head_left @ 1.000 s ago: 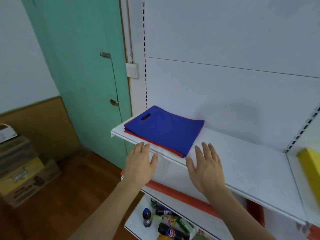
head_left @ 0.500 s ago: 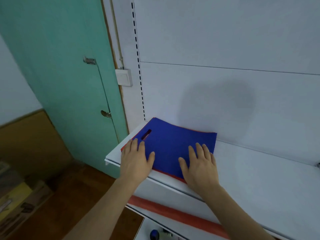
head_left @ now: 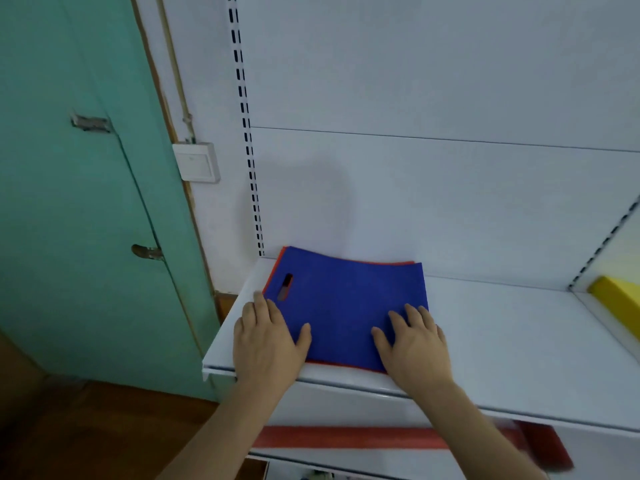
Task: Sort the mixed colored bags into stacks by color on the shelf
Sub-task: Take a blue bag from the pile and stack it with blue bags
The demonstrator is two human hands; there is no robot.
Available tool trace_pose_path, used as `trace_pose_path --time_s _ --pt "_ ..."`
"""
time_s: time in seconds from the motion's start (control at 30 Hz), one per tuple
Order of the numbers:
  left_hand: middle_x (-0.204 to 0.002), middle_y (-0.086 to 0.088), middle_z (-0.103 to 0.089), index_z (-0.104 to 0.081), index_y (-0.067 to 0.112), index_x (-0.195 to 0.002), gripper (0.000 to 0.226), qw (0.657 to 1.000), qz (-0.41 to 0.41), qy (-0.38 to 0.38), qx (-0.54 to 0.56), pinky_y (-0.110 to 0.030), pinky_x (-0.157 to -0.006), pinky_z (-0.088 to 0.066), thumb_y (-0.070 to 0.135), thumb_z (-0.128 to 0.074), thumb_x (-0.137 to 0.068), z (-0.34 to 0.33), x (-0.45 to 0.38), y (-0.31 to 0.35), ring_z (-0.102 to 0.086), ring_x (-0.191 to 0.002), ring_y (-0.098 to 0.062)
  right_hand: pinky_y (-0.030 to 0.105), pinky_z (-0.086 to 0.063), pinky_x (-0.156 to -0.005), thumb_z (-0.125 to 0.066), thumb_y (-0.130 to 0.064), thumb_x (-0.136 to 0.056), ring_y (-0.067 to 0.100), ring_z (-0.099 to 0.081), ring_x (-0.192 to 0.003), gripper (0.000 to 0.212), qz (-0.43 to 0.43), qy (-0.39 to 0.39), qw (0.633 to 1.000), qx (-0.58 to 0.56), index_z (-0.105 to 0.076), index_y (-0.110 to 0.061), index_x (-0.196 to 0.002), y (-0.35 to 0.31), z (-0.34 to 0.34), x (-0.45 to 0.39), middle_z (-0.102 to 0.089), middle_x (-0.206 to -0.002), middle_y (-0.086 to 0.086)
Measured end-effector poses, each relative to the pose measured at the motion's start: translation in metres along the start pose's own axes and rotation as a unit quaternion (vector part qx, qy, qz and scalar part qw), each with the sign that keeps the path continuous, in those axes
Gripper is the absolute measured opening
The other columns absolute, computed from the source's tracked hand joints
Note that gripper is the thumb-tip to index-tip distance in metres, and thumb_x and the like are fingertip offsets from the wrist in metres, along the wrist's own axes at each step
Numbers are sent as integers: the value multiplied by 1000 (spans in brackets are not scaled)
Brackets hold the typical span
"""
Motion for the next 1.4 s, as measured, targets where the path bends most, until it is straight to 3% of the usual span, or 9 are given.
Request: trace_pose_path --time_s 0.27,0.4,0.63,0.77,0.97,1.07,1.17,1.27,1.4 --pt "-165 -19 -35 -49 20 -154 60 998 -55 14 14 -57 -127 -15 52 -29 -108 -7 5 21 -23 -154 -40 44 -27 -125 -47 -51 -105 29 -29 -155 51 4 65 997 -26 -64 -20 -142 4 5 1 -48 -159 6" --pt "-165 -24 -32 -36 28 -160 56 997 -70 -2 13 -58 -127 -16 50 -25 -110 -12 6 27 -22 -155 -44 48 -32 -123 -57 -43 -103 34 -35 -151 45 9 97 994 -50 -70 -13 -133 8 8 1 -54 -153 12" --pt "-162 -11 -44 -23 23 -162 60 993 -108 -5 54 -56 -128 -18 41 -44 -109 -4 10 43 -30 -154 -35 47 -44 -110 -40 -64 -101 34 -40 -141 60 -76 51 996 -9 -54 -21 -140 19 4 0 -40 -157 13" --pt "-161 3 -43 -15 29 -163 68 983 -113 1 144 -53 -128 -23 38 -52 -106 2 14 50 -31 -153 -30 46 -52 -95 -42 -71 -98 32 -53 -120 68 -116 42 992 -14 -46 -20 -142 32 8 -1 -53 -138 9" --pt "-163 5 -29 -35 32 -158 63 938 -138 30 317 -36 -120 -38 49 -59 -101 24 11 51 -33 -149 -15 50 -54 -93 -67 -32 -96 41 -59 -115 67 -158 67 963 -206 -39 -10 -153 61 19 -17 -59 -133 19" --pt "-161 10 -31 -63 35 -131 50 893 -60 16 446 -26 -116 -33 68 -60 -93 26 1 38 -28 -149 -7 44 -56 -83 -62 -24 -97 33 -66 -97 34 -180 47 948 -260 -62 -12 -129 77 18 -25 -72 -113 10" --pt "-138 11 -58 -65 33 -119 23 865 39 16 500 -11 -94 -38 38 -70 -97 23 -18 14 -54 -132 -9 44 -56 -77 -60 -23 -98 28 -63 -82 8 -179 51 948 -260 -66 -17 -98 91 21 -28 -70 -91 3" --pt "-121 8 -71 -54 41 -121 42 837 75 -22 542 -22 -75 -56 10 -67 -96 19 -34 4 -70 -96 -7 40 -52 -70 -59 -22 -100 22 -61 -77 9 -152 106 940 -287 -63 -23 -92 99 30 -25 -68 -83 -3" --pt "-123 15 -70 -47 44 -141 60 821 40 17 570 -32 -83 -64 6 -64 -98 28 -38 0 -71 -106 -10 38 -47 -70 -58 -26 -102 9 -63 -80 10 -99 221 899 -366 -60 -35 -100 102 53 -10 -68 -87 -15"
Point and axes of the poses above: each hand's wrist, its own x-axis away from the middle knuckle, its own z-axis out of the back of the hand, y = z × x, the point moved 8 cm from there along -x, towards the middle knuckle
